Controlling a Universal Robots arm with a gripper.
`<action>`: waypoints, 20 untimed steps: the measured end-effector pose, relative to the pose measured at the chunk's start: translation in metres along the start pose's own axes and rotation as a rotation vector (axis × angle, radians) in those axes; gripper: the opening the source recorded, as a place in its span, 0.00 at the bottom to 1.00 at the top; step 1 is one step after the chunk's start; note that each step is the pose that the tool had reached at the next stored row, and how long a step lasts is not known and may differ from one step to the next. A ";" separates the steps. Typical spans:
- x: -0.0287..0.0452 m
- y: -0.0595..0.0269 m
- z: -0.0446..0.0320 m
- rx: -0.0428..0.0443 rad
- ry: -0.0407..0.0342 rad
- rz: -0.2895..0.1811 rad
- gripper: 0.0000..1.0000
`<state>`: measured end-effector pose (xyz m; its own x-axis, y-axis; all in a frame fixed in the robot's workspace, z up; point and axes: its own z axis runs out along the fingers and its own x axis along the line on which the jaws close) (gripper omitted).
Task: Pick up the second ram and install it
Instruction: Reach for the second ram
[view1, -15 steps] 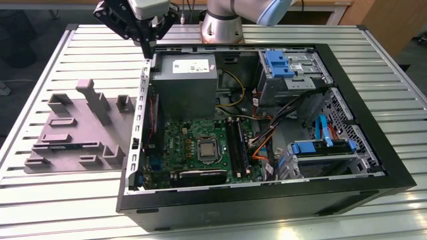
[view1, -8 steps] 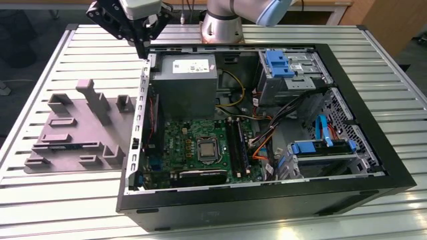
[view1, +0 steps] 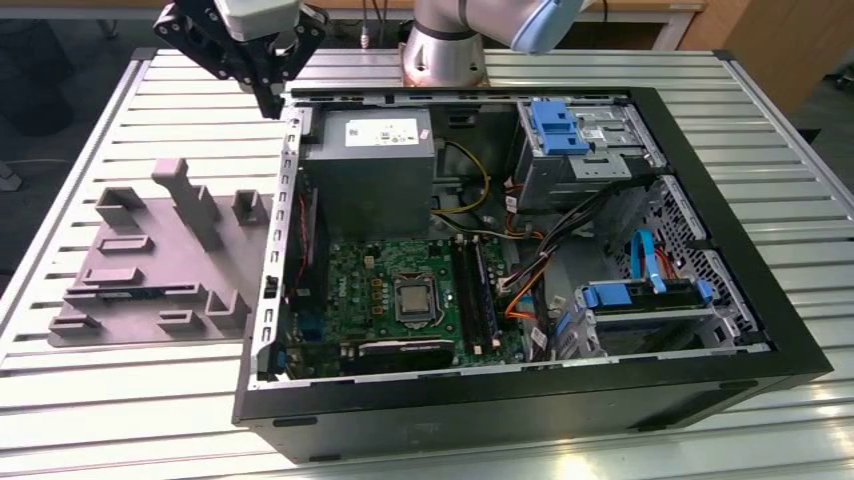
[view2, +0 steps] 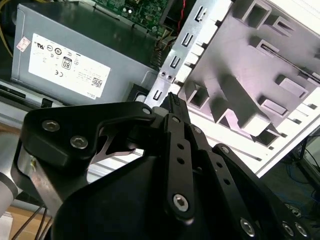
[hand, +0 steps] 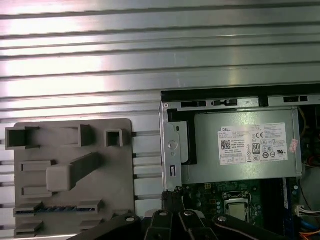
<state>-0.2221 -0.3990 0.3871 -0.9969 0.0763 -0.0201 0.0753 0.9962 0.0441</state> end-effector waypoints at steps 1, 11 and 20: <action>0.0017 -0.0001 0.0000 0.0000 0.0001 0.000 0.11; 0.0194 -0.0015 0.0002 0.0000 0.0006 0.000 0.11; 0.0366 -0.0028 0.0003 0.0001 0.0011 0.000 0.11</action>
<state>-0.2588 -0.3990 0.3860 -0.9969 0.0762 -0.0190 0.0753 0.9962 0.0440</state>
